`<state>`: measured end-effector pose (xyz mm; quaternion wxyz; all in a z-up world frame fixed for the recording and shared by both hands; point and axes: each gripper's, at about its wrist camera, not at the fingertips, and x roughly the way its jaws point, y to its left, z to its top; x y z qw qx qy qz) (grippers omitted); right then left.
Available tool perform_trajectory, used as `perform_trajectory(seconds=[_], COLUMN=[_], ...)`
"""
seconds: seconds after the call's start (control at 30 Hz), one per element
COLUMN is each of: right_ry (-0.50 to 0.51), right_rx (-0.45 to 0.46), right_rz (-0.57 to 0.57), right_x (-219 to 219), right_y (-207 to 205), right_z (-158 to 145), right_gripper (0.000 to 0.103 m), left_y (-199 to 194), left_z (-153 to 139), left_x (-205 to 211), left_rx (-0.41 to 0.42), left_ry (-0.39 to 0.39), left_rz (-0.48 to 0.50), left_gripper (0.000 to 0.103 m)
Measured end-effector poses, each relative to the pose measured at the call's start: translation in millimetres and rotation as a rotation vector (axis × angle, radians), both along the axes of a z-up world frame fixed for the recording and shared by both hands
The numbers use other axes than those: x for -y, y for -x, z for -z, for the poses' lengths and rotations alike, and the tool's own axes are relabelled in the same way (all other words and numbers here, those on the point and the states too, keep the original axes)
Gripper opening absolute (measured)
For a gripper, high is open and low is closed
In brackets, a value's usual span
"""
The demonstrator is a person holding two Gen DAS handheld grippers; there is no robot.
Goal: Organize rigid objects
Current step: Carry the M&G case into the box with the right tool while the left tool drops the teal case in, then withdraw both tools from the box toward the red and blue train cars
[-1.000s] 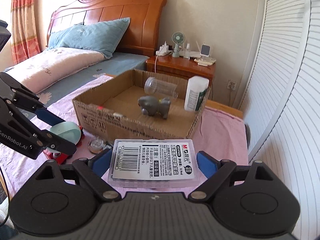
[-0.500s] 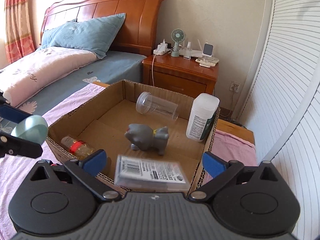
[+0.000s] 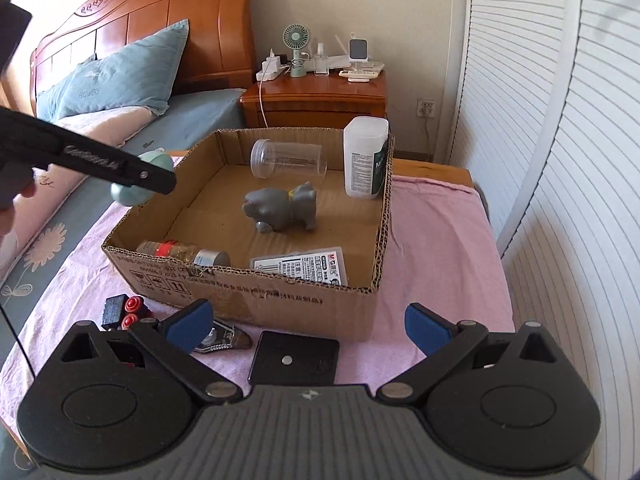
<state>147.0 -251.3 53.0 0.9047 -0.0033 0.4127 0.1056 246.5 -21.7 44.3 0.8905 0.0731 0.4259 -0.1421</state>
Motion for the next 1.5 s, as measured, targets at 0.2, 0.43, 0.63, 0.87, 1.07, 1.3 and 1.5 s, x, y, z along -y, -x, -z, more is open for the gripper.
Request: perform_trajectory(seconds=[0.2, 0.43, 0.63, 0.87, 1.07, 1.3, 1.5], right_ry=[-0.053, -0.066, -0.082, -0.083, -0.083, -0.048, -0.045], right_rx=[-0.004, -0.001, 0.004, 0.014, 0.004, -0.053, -0.104], right_rz=[0.046, 0.071, 0.062, 0.036, -0.007, -0.100, -0.183], right_x=[11, 19, 15, 4, -9, -35, -65], right_y=[13, 17, 22, 33, 42, 55, 63], right_z=[-3, -4, -5, -8, -3, 18, 36], right_gripper=[0.103, 0.103, 0.103, 0.103, 0.103, 0.103, 0.103], left_y=[-38, -57, -29, 19, 68, 122, 154], left_z=[22, 22, -5, -22, -16, 16, 36], left_x=[5, 3, -7, -22, -34, -46, -61], left_rx=[-0.044, 0.003, 0.078, 0.110, 0.128, 0.100, 0.064], left_ry=[-0.020, -0.007, -0.013, -0.026, -0.047, -0.074, -0.072], left_rz=[-0.037, -0.094, -0.076, -0.041, -0.001, 0.045, 0.020], left_gripper=[0.052, 0.082, 0.091, 0.094, 0.094, 0.095, 0.095])
